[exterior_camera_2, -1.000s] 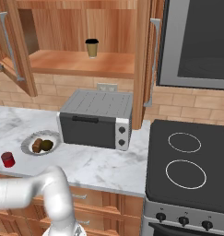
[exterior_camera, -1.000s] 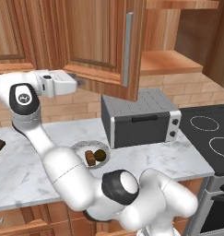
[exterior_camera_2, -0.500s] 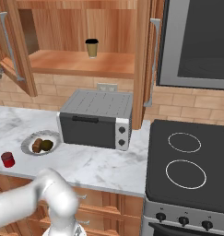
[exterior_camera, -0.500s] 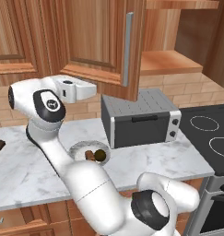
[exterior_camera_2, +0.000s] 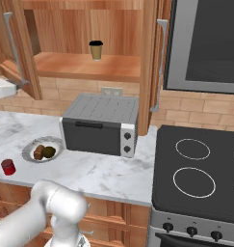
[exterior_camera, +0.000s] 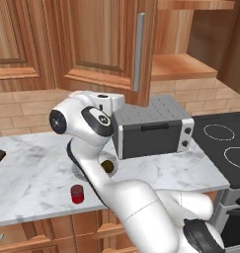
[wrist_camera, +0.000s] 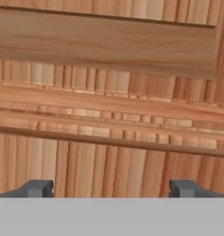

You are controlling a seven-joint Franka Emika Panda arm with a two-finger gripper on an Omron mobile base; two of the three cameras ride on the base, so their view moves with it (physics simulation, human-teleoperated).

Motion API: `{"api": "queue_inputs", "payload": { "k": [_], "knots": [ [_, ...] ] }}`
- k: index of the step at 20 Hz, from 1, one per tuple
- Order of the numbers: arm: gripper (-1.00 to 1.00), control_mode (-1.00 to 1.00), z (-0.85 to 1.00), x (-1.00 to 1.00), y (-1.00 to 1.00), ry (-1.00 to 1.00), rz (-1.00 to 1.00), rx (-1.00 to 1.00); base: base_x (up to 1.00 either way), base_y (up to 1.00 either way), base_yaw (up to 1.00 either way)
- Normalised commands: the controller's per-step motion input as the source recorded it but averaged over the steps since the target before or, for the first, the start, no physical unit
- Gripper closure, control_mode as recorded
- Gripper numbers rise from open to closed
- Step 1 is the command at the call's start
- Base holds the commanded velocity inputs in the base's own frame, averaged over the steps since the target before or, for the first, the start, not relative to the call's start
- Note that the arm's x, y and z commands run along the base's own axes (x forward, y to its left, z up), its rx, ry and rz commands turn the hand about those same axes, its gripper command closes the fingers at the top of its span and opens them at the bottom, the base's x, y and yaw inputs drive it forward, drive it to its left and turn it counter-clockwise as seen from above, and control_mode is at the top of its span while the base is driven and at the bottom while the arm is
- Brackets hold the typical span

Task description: Pick the avocado and bread from the counter and place them on the plate. Then pick the jam from the cabinet and place it next to the plate. Lastly close the cabinet door.

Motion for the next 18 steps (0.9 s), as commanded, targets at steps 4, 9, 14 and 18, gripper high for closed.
{"api": "queue_inputs", "payload": {
  "k": [4, 9, 14, 18],
  "knots": [
    [-1.00, -1.00, -0.11, 0.69, -0.42, 0.00, 0.21, 0.00, 0.00, 0.00, 0.00],
    [-1.00, -1.00, -0.01, 0.94, -0.40, 0.00, 0.15, 0.02, 0.00, 0.00, 0.00],
    [-1.00, -1.00, 0.00, 0.94, -0.40, 0.00, 0.14, 0.07, 0.00, 0.00, 0.00],
    [-1.00, -1.00, -0.02, 0.50, -0.20, 0.02, 0.11, 0.08, 0.00, 0.00, 0.00]
  ]
}}
